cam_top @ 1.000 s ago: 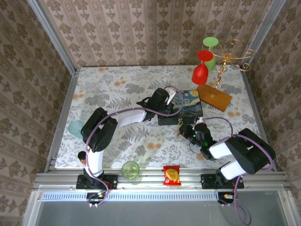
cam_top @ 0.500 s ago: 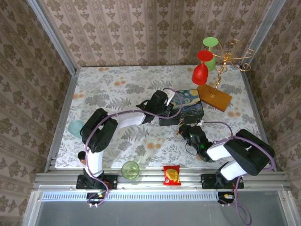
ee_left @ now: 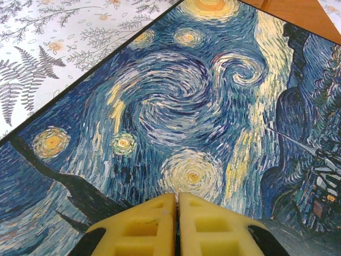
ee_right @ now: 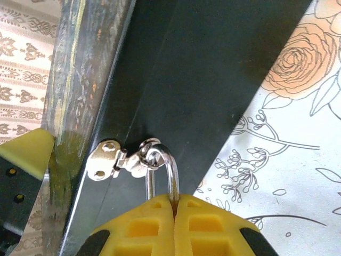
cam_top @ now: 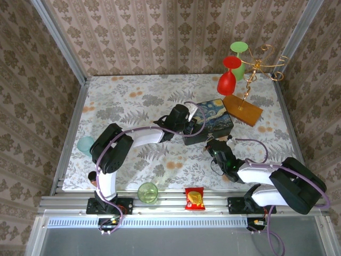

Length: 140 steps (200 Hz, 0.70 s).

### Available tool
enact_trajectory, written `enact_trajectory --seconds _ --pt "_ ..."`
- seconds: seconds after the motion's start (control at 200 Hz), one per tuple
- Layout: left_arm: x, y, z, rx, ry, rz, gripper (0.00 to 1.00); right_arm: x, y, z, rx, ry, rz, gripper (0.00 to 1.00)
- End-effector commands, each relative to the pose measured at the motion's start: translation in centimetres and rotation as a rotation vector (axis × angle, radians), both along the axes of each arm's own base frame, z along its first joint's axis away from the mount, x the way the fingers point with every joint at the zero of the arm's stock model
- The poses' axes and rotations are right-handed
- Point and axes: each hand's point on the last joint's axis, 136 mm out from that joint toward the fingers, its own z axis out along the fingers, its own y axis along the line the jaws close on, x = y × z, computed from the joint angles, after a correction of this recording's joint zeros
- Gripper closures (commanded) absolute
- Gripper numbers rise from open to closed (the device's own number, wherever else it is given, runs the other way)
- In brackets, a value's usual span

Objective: Unlock a padlock with a key

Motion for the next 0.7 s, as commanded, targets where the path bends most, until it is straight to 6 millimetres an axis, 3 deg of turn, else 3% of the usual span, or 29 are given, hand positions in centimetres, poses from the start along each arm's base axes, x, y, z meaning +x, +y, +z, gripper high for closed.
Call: enact_trajectory --seconds 0.0,0.22,0.4,0.53,0.695 --pt "-4.1 6.9 -10.7 0.317 0.272 0.054 0.89 0.4 -3.2 -0.2 -0.027 -0.016 -0.185 1.0" --pt "-4.2 7.5 -10.8 0.312 0.269 0.066 0.89 0.4 -5.2 -2.2 0.035 0.019 -0.264 1.0" --pt "-4.1 7.7 -11.0 0.311 0.266 0.075 0.89 0.6 -3.8 -3.7 0.125 0.034 -0.252 1.0" --pt "-3.9 7.8 -10.8 0.318 0.256 0.078 0.9 0.9 -3.8 -3.5 0.119 0.013 -0.258 1.0" --pt "-3.6 8.2 -10.7 0.325 0.247 0.085 0.9 0.5 -5.5 -3.0 0.07 0.023 -0.299 1.0"
